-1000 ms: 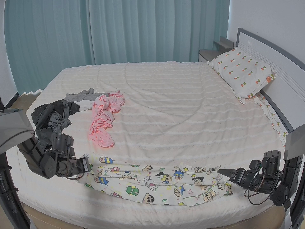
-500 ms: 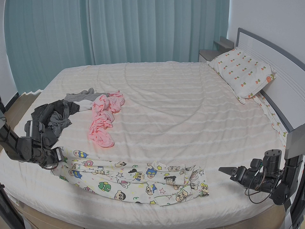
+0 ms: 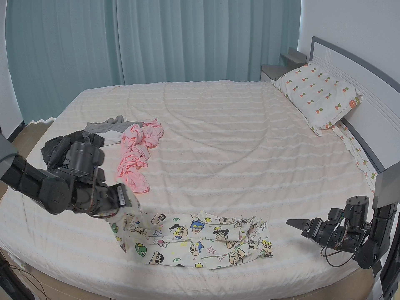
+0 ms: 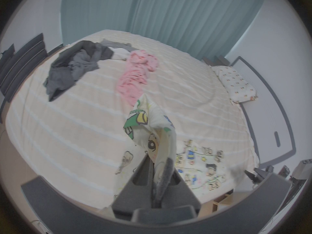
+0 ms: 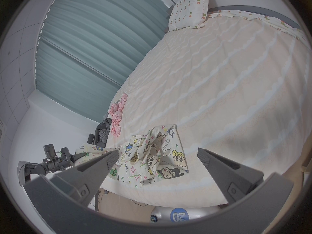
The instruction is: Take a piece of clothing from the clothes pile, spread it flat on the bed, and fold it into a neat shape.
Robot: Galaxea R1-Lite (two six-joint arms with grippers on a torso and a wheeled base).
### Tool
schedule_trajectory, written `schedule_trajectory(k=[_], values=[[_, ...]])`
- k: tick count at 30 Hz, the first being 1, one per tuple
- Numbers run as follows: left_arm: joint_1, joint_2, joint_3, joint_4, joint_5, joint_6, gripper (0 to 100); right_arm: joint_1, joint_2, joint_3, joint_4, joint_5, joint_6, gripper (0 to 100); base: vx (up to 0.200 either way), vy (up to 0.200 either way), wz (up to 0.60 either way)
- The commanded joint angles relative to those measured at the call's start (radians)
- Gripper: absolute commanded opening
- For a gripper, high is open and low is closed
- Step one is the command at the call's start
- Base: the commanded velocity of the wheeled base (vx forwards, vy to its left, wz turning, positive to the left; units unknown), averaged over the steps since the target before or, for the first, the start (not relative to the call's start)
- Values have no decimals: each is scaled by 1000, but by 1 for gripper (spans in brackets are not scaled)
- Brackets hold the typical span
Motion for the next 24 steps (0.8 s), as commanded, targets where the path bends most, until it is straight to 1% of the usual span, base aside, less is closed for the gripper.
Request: schedule_trajectory(k=[1,6,13,19,21,24], values=[[-231,92,-132,4,25,-102,0,2,10,0,-11,1,0,100,0,0,0],[-307,139,-209,2,19,-114,0,4,16,-1,-11,1,0,100,0,0,0],[-356,198,-304,2,2,-133,0,7,16,-1,-11,1,-2,100,0,0,0],[-415,204,-339,2,-82,-170,0,7,16,-3,-11,1,-2,100,0,0,0],[-421,201,-355,2,-119,-174,0,8,16,-3,-11,1,-2,100,0,0,0],[-419,201,-373,1,-148,-179,0,10,17,-6,-11,1,-2,100,0,0,0]])
